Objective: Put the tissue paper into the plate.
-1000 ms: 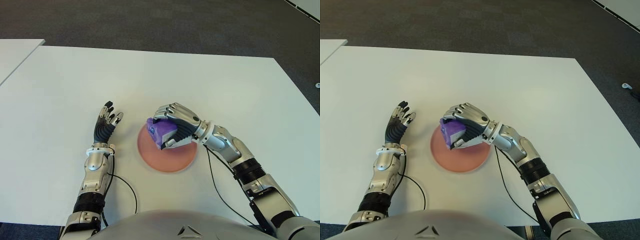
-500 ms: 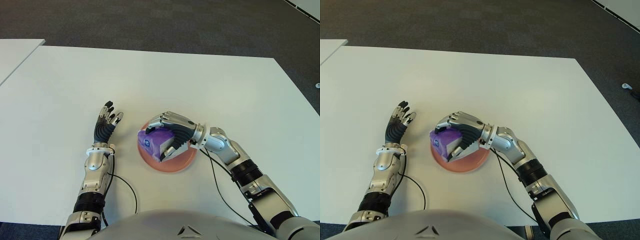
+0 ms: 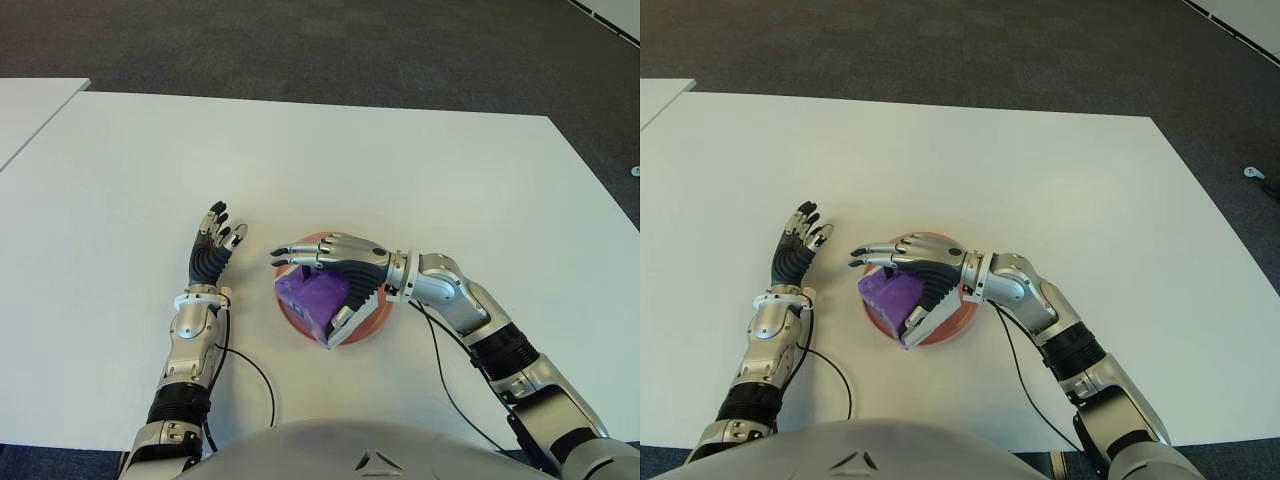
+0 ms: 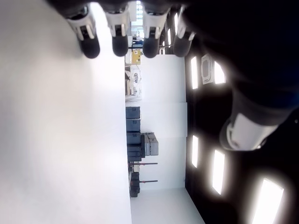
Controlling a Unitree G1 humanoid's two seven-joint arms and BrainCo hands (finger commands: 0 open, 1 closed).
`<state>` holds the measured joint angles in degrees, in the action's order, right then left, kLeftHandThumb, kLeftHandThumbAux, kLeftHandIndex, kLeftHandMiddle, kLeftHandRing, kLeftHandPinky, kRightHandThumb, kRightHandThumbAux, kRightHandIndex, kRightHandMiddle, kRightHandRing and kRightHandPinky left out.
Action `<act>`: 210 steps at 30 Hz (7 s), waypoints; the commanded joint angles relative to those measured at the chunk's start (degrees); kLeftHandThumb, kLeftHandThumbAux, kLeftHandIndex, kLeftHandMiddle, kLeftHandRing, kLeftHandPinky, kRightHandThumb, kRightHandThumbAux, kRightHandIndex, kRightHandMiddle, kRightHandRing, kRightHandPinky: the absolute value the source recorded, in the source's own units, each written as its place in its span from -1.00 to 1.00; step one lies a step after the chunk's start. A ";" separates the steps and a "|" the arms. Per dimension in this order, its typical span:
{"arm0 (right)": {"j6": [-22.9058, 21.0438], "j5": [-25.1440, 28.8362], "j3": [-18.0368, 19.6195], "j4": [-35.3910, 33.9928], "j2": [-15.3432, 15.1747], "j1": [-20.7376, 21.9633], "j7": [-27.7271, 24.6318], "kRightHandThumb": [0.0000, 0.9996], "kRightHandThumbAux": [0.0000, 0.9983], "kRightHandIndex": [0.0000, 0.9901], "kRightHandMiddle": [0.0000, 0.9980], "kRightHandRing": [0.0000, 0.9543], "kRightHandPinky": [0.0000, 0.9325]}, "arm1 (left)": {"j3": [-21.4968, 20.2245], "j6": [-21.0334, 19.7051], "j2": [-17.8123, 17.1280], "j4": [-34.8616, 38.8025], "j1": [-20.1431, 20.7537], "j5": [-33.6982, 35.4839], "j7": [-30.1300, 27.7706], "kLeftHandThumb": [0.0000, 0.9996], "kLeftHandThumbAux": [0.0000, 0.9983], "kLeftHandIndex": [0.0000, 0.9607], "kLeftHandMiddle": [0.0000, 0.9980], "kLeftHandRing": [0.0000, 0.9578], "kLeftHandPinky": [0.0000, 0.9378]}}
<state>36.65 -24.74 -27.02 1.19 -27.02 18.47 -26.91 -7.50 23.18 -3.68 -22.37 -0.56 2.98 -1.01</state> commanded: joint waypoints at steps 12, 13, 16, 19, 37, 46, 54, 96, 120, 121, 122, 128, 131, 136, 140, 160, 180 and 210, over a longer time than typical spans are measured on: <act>-3.01 -8.65 2.14 -4.82 -1.00 -3.97 3.25 -1.00 -0.32 -1.00 -1.00 -1.00 -1.00 | 0.51 -1.18 -0.22 -1.48 -0.47 -0.95 -0.25 -1.00 0.15 -1.00 -1.00 -1.00 -1.00; -3.03 -9.48 2.49 -5.04 -0.78 -4.19 4.37 -0.99 -0.33 -1.00 -1.00 -1.00 -1.00 | 0.50 -1.01 -0.23 -1.51 -0.50 -0.97 -0.32 -1.00 0.15 -1.00 -1.00 -1.00 -1.00; -2.58 -11.37 3.45 -5.16 -0.19 -4.54 7.77 -0.97 -0.38 -1.00 -1.00 -1.00 -1.00 | 0.47 -0.45 -0.25 -1.67 -0.52 -0.87 -0.63 -1.00 0.17 -1.00 -1.00 -1.00 -1.00; -2.25 -12.30 3.81 -4.97 0.14 -4.73 9.65 -0.94 -0.44 -1.00 -1.00 -1.00 -1.00 | 0.46 -0.12 -0.28 -1.87 -0.43 -0.82 -0.74 -1.00 0.19 -1.00 -1.00 -1.00 -1.00; -6.18 -3.09 10.47 -7.18 -0.15 -1.40 9.27 -0.89 -0.48 -1.00 -1.00 -1.00 -1.00 | -0.04 0.14 -0.39 -3.54 0.34 -0.25 -1.17 -1.00 0.22 -0.99 -0.97 -1.00 -1.00; -10.92 7.79 17.26 -5.20 0.40 3.84 7.92 -0.84 -0.40 -1.00 -1.00 -1.00 -1.00 | 0.27 0.82 0.27 -2.80 0.04 -0.93 -0.34 -1.00 0.19 -0.97 -0.97 -1.00 -1.00; -21.97 15.04 21.92 -12.48 -0.54 1.22 4.04 -0.70 -0.36 -1.00 -1.00 -1.00 -1.00 | 0.46 0.13 0.66 -1.73 -0.44 -1.09 -0.14 -1.00 0.17 -0.97 -0.98 -1.00 -1.00; -9.87 20.10 28.73 22.04 27.62 -11.75 32.36 -1.00 0.12 -1.00 -1.00 -1.00 -1.00 | -0.09 -0.65 -0.11 0.61 -2.01 -0.77 -0.54 -1.00 0.14 -0.97 -0.98 -1.00 -1.00; -7.25 20.24 29.12 32.64 27.36 -8.90 34.42 -1.00 -0.02 -1.00 -1.00 -1.00 -1.00 | 0.08 -1.99 0.31 2.42 -2.46 -1.11 -0.03 -1.00 0.15 -0.96 -0.98 -1.00 -1.00; -7.44 20.31 29.11 32.50 27.32 -9.04 34.25 -1.00 -0.01 -1.00 -1.00 -1.00 -1.00 | 0.09 -2.09 0.33 2.52 -2.49 -1.15 0.00 -1.00 0.15 -0.96 -0.98 -1.00 -1.00; -7.64 20.38 29.11 32.23 27.28 -9.27 34.08 -1.00 -0.01 -1.00 -1.00 -1.00 -1.00 | 0.10 -2.24 0.34 2.74 -2.58 -1.17 0.02 -1.00 0.15 -0.96 -0.98 -1.00 -1.00; -8.67 20.74 29.57 31.34 26.96 -10.84 33.82 -1.00 0.00 -1.00 -1.00 -1.00 -1.00 | 0.13 -2.72 0.31 3.42 -2.94 -1.27 -0.01 -1.00 0.14 -0.96 -0.98 -1.00 -1.00; -9.50 20.88 29.93 31.16 26.72 -11.19 33.92 -1.00 0.00 -1.00 -1.00 -1.00 -1.00 | 0.15 -2.87 0.30 3.56 -3.04 -1.31 0.00 -1.00 0.15 -0.95 -0.98 -1.00 -1.00; -10.03 21.86 30.95 31.07 25.63 -11.62 33.03 -1.00 0.00 -1.00 -1.00 -1.00 -1.00 | 0.10 -2.95 0.19 3.41 -3.06 -1.37 -0.04 -1.00 0.15 -0.96 -0.99 -1.00 -1.00; -10.00 22.83 31.94 30.35 24.74 -12.59 31.86 -1.00 0.04 -1.00 -1.00 -1.00 -1.00 | 0.05 -2.74 0.00 3.10 -3.04 -1.38 -0.20 -1.00 0.15 -0.97 -0.99 -1.00 -1.00; -15.61 27.57 33.42 21.69 21.74 -19.09 24.70 -1.00 0.19 -1.00 -1.00 -1.00 -1.00 | 0.20 -2.96 0.17 3.50 -3.04 -0.99 -0.55 -1.00 0.15 -0.95 -0.98 -1.00 -1.00; -23.49 37.60 36.40 19.62 20.60 -20.54 14.33 -1.00 0.16 -1.00 -1.00 -1.00 -1.00 | 0.44 -2.53 -0.18 3.09 -3.04 -1.24 -0.90 -1.00 0.16 -0.97 -0.98 -1.00 -1.00; -23.76 37.50 36.79 21.87 20.83 -20.64 12.39 -1.00 0.17 -1.00 -1.00 -1.00 -1.00 | 0.58 -2.41 -0.28 2.23 -2.67 -1.52 -1.06 -1.00 0.16 -0.98 -0.99 -1.00 -1.00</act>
<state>15.48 12.93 10.04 20.09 -6.77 0.05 -14.48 -7.39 21.47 -3.72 -18.70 -3.05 1.66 -1.68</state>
